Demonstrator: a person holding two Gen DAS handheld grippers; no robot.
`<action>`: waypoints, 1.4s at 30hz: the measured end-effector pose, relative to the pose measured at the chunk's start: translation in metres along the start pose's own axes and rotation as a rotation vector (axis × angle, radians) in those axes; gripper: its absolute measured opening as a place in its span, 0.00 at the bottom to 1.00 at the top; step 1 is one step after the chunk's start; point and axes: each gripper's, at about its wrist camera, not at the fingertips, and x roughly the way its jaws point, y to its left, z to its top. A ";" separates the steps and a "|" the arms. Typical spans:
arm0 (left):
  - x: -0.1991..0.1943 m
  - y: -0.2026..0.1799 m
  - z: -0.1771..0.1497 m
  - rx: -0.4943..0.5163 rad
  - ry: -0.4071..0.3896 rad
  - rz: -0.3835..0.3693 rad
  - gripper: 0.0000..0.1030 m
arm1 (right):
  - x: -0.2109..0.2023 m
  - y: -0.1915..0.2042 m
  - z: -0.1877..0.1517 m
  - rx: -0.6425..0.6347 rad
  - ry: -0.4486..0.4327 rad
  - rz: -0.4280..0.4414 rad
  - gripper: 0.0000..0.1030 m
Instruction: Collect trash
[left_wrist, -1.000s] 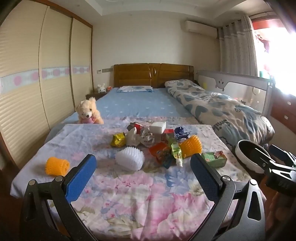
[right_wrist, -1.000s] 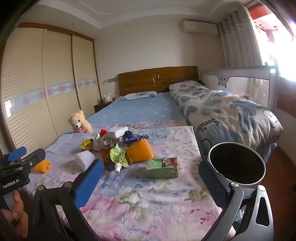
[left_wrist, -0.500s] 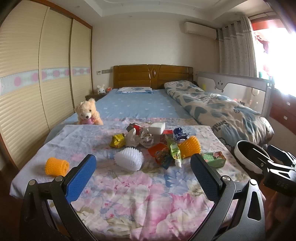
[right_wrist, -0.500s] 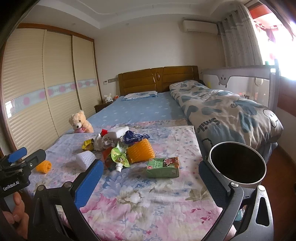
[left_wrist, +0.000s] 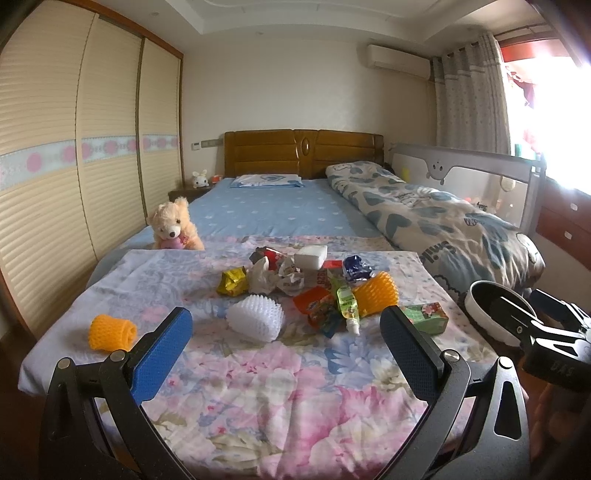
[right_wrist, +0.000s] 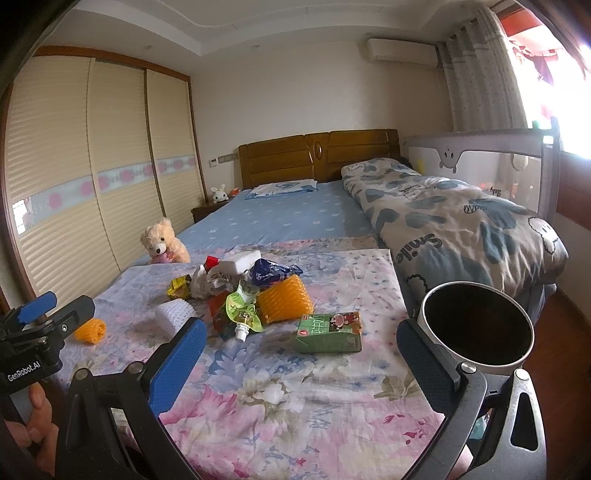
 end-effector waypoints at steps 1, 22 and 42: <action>0.001 0.001 0.001 0.000 0.001 -0.001 1.00 | 0.000 0.000 0.000 0.000 0.000 0.000 1.00; -0.004 -0.013 -0.007 0.002 0.004 -0.006 1.00 | 0.001 0.002 0.001 -0.004 0.013 0.002 1.00; -0.001 -0.017 -0.016 -0.008 0.019 -0.014 1.00 | 0.004 0.004 -0.005 -0.002 0.026 0.004 1.00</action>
